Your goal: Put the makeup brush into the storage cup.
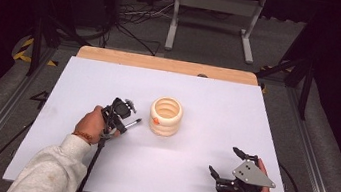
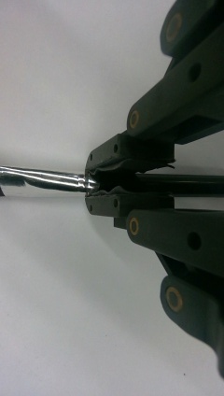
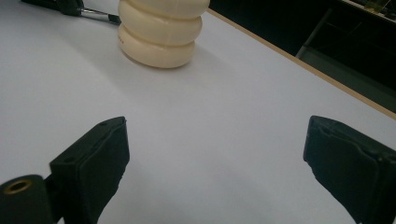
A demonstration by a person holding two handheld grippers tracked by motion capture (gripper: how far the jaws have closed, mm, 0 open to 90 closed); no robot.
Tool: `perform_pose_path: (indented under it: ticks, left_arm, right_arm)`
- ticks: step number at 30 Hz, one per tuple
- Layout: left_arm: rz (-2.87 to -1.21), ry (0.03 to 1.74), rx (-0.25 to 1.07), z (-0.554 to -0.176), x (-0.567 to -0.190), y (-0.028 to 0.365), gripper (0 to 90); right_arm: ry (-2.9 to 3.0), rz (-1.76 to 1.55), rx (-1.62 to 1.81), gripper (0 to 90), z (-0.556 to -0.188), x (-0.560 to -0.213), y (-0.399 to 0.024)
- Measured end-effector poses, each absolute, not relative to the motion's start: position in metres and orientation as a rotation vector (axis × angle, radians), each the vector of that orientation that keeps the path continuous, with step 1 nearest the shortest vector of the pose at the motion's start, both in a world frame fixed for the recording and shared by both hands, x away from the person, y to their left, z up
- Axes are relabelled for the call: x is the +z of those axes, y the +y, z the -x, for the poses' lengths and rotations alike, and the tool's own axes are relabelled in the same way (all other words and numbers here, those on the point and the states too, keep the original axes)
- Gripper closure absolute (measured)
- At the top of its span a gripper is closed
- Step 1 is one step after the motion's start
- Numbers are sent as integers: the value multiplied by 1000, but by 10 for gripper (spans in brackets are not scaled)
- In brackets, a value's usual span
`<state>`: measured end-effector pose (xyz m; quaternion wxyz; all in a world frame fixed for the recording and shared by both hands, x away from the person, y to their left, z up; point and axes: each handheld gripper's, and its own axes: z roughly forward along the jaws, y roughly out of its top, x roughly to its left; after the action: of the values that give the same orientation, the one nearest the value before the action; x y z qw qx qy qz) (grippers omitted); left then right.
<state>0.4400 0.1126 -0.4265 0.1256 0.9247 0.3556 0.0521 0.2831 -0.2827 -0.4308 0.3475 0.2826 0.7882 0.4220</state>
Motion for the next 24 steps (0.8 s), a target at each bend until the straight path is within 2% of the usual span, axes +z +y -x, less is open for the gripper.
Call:
perform_pose_path:
  ticks: [6, 24]
  left_arm:
    - [-2614, 1029, 222, -437, -422, 122, 793]
    - [-2389, 932, 316, -423, -401, 148, 794]
  right_arm:
    - [2027, -747, 1100, 76, -283, -431, -284]
    - [2001, -760, 1117, 76, -283, -429, -287]
